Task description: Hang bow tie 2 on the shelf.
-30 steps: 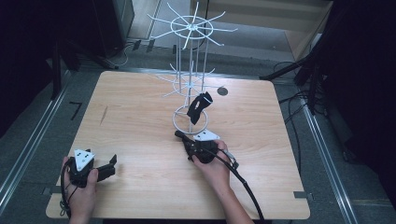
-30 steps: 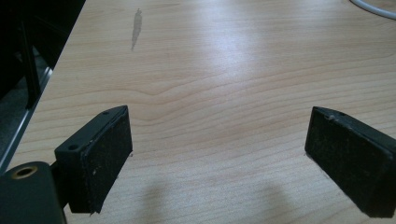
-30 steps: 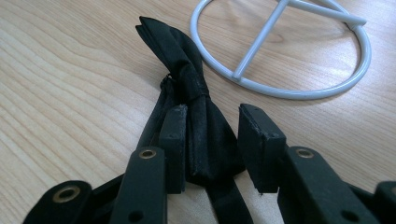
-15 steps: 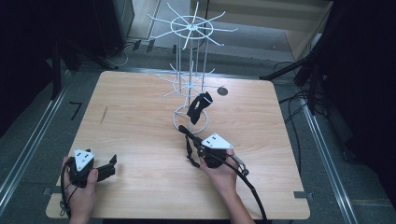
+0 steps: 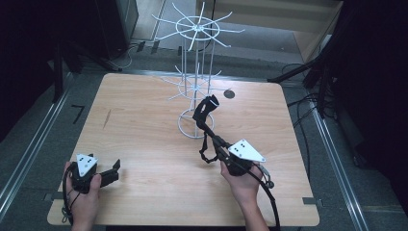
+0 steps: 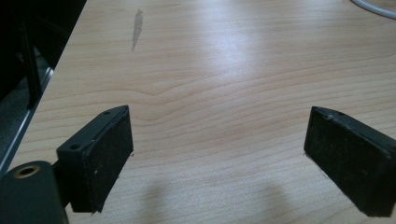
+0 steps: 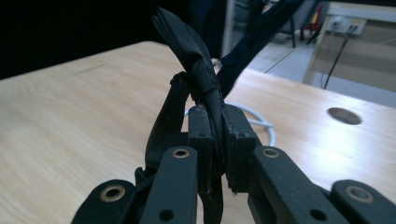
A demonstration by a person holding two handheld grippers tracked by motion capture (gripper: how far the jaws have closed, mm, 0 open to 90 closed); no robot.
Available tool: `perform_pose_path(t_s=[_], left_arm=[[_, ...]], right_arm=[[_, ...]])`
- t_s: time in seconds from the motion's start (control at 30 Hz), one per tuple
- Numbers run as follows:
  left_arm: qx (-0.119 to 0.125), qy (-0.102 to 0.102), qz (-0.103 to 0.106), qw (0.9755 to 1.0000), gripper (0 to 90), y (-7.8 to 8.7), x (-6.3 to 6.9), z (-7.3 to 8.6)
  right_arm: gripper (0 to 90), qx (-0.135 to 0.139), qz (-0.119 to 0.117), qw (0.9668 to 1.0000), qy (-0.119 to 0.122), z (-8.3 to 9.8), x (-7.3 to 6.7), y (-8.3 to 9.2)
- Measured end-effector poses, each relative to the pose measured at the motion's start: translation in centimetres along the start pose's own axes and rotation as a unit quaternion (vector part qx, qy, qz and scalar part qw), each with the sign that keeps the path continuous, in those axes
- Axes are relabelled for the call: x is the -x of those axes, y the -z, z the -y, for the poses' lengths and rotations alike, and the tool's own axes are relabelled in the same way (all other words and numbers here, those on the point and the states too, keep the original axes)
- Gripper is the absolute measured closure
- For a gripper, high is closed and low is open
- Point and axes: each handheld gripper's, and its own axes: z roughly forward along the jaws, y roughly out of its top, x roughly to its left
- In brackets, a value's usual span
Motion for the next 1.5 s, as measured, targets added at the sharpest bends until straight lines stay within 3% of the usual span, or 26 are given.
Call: perform_pose_path(t_s=[0.2,0.47,0.77,1.03,1.5], left_arm=[[0.000,-0.001,0.000,1.0000,14.0,0.0,0.0,0.0],[0.003,-0.002,0.002,1.0000,13.9,0.1,0.0,0.0],[0.005,-0.003,0.003,1.0000,11.0,0.1,0.0,0.0],[0.008,-0.009,0.007,0.9999,3.7,0.2,0.1,0.1],[0.010,-0.009,0.005,0.9999,2.6,0.2,0.1,0.1]], right_arm=[[84.3,0.022,0.028,0.9991,-0.022,-0.8,2.1,1.0],[84.3,0.043,0.061,0.9970,-0.024,-2.0,4.1,1.3],[84.1,0.037,0.104,0.9932,-0.036,-3.1,5.5,0.3],[84.1,0.053,0.111,0.9916,-0.041,-4.1,6.3,-0.4],[84.0,0.084,0.111,0.9893,-0.043,-6.0,7.2,-1.0]])
